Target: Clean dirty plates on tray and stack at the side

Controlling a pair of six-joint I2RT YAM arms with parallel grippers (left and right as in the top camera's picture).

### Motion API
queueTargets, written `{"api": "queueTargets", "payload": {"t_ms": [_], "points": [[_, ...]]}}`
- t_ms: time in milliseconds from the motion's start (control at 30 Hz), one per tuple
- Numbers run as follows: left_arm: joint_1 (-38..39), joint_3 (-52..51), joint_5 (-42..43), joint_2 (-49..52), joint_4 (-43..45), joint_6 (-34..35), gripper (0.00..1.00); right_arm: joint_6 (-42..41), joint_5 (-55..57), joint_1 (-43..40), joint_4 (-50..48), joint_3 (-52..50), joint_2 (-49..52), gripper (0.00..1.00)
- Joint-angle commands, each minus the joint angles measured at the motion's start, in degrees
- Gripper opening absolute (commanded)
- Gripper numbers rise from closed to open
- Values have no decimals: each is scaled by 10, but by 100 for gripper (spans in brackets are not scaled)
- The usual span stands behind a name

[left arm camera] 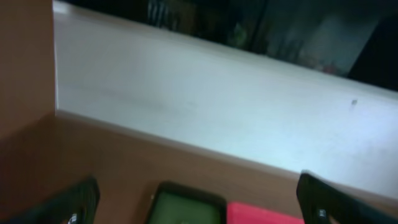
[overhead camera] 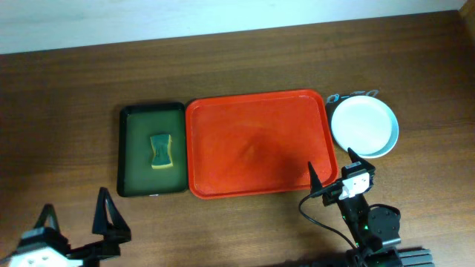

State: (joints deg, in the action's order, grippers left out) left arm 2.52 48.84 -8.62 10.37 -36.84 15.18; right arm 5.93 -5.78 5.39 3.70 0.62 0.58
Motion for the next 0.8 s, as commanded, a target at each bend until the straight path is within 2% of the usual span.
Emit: {"api": "queueTargets", "payload": {"t_ms": [0,67,233,300,567,767], "points": [[2,-130,10,-85,161,-6,99,-6,5,-3,4,-3,-4,98],[3,-200,23,-98,298,-6,99,-6,5,-3,4,-3,-4,98],[4,-329,48,-101,469,1,99,-6,5,-3,4,-3,-4,98],[4,-371,48,-101,481,19,99,-6,5,-3,4,-3,-4,99],[4,-484,48,-101,478,19,99,-6,5,-3,4,-3,-4,98],[4,-483,37,-100,323,13,99,-6,5,-3,4,-3,-4,98]]}}
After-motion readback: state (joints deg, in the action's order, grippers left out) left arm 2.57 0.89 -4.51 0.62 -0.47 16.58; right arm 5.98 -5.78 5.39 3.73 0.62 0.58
